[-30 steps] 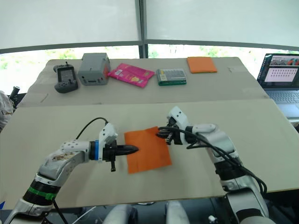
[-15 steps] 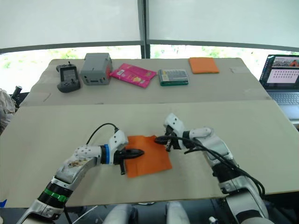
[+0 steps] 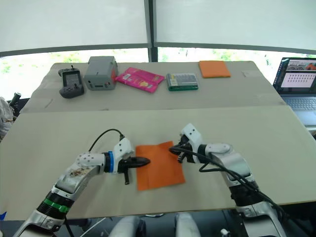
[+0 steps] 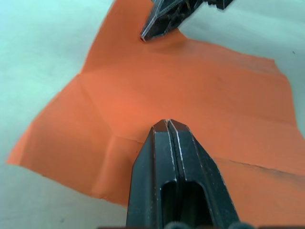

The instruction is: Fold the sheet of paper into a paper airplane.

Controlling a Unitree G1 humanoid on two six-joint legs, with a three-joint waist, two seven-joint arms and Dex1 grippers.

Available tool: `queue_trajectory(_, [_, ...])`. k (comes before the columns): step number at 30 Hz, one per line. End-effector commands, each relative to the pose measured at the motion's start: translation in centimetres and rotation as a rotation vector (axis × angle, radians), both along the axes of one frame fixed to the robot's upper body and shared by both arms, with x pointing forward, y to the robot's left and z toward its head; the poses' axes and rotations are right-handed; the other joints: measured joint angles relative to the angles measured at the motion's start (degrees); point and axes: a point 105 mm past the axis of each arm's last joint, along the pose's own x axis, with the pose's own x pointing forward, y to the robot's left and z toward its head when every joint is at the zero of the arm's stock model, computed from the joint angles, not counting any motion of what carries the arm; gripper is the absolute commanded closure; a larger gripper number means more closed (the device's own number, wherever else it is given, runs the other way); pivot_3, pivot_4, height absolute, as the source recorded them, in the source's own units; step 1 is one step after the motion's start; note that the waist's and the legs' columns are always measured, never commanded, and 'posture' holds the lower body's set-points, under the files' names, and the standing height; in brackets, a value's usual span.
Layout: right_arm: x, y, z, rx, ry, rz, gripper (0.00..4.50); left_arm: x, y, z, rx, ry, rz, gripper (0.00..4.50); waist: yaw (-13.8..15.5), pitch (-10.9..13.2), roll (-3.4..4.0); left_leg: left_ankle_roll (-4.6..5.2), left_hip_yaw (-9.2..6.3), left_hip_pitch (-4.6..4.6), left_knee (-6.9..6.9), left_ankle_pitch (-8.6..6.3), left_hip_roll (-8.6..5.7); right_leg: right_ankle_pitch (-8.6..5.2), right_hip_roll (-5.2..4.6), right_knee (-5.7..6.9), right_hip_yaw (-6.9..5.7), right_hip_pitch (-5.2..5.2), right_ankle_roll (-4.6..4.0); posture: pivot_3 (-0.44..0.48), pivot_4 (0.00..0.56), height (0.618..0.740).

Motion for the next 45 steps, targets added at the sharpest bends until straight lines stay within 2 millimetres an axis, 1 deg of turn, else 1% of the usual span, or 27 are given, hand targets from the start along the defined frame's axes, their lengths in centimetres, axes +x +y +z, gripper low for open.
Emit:
queue_trajectory(1, [-0.1,0.3,1.5,0.025,-0.06,0.008,3.88,-0.5,0.3,-0.6,0.033,0.016,-0.02,4.5,0.0,0.0,0.0,0.0,0.0,0.0,0.0,0.0,0.0,0.0,0.0,0.0,0.0,0.0,0.0,0.0,0.15,0.74])
queue_trajectory(6, [0.1,0.0,2.7,-0.004,-0.18,0.034,2.23,-0.5,0.3,-0.8,0.043,0.012,-0.028,4.5,0.0,0.0,0.0,0.0,0.01,-0.01,0.01,0.0,0.0,0.0,-0.01,-0.01,0.0,0.0,0.01,0.0,0.15,0.74])
queue_trajectory(8, [0.5,-0.6,3.5,-0.023,-0.25,0.042,2.23,-0.5,0.3,-0.9,0.047,0.011,-0.029,4.5,0.0,0.0,0.0,0.0,0.01,0.0,0.01,0.0,0.0,-0.01,0.0,-0.01,0.0,0.01,0.01,0.0,0.15,0.74])
queue_trajectory(9, [0.4,-0.7,3.5,-0.04,-0.268,0.065,2.23,-0.5,0.3,-0.9,0.049,0.011,-0.029,4.5,0.0,0.0,0.0,0.0,0.01,0.0,0.01,0.0,-0.01,-0.01,0.0,-0.01,0.0,0.0,0.01,0.0,0.15,0.74])
queue_trajectory(16, [-0.2,-0.2,3.0,-0.021,-0.249,0.127,2.23,-0.3,0.6,-1.0,0.053,0.008,-0.025,4.5,0.01,0.0,0.0,0.0,0.01,0.01,0.01,0.0,0.0,-0.01,0.01,-0.01,0.0,0.02,0.02,0.0,0.15,0.74])
queue_trajectory(19, [-0.3,0.1,3.2,-0.02,-0.275,0.143,3.04,-0.2,0.7,-0.9,0.055,0.007,-0.023,4.5,0.0,0.0,0.0,0.0,0.01,0.01,0.01,0.0,-0.01,-0.01,0.0,-0.01,0.0,0.02,0.02,0.0,0.15,0.74])
queue_trajectory(23, [-0.9,0.4,3.5,-0.061,-0.358,0.19,4.45,-0.1,0.9,-0.9,0.052,0.009,-0.018,4.5,0.02,0.0,0.0,0.0,0.01,0.02,0.01,0.0,0.0,-0.01,0.0,-0.01,0.0,0.02,0.02,0.0,0.15,0.74])
queue_trajectory(27, [-1.9,0.5,2.5,-0.208,-0.494,0.268,4.49,0.3,1.1,-0.5,0.033,0.011,0.004,4.5,0.05,0.0,0.0,0.0,0.01,0.01,0.01,0.0,-0.01,-0.01,0.0,-0.01,0.0,0.02,0.02,0.0,0.15,0.74])
queue_trajectory(30, [-2.3,0.8,2.0,-0.274,-0.589,0.294,4.49,0.4,1.2,-0.3,0.028,0.013,0.011,4.5,0.01,0.0,0.0,0.0,0.03,0.04,0.02,0.0,-0.01,-0.02,0.0,0.0,0.0,0.03,0.03,0.0,0.15,0.74])
queue_trajectory(35, [-3.4,2.0,1.0,-0.337,-0.708,0.338,4.49,0.5,1.2,-0.1,0.026,0.016,0.01,4.5,-0.03,0.0,0.0,0.0,0.03,0.07,0.02,0.0,0.0,-0.02,0.03,0.04,0.01,0.03,0.03,0.0,0.15,0.74])
queue_trajectory(38, [-3.9,2.4,0.1,-0.37,-0.732,0.364,4.49,0.7,1.1,0.0,0.019,0.018,0.011,4.5,-0.01,0.0,0.0,0.0,0.04,0.07,0.03,0.0,-0.01,-0.02,0.03,0.04,0.02,0.04,0.03,0.0,0.15,0.74])
queue_trajectory(43, [-4.6,2.8,-1.7,-0.373,-0.655,0.367,4.49,1.2,0.3,0.9,-0.034,0.024,0.017,4.5,0.01,-0.01,-0.03,0.0,0.04,0.07,0.05,0.0,-0.02,-0.02,0.02,0.04,0.03,0.05,0.02,0.0,0.15,0.74])
queue_trajectory(45, [-4.5,2.8,-2.1,-0.373,-0.633,0.349,4.49,1.5,0.0,1.4,-0.061,0.029,0.024,4.5,0.0,-0.02,-0.04,0.0,0.03,0.11,0.06,0.0,-0.02,-0.02,0.03,0.03,0.02,0.1,0.03,0.0,0.15,0.74])
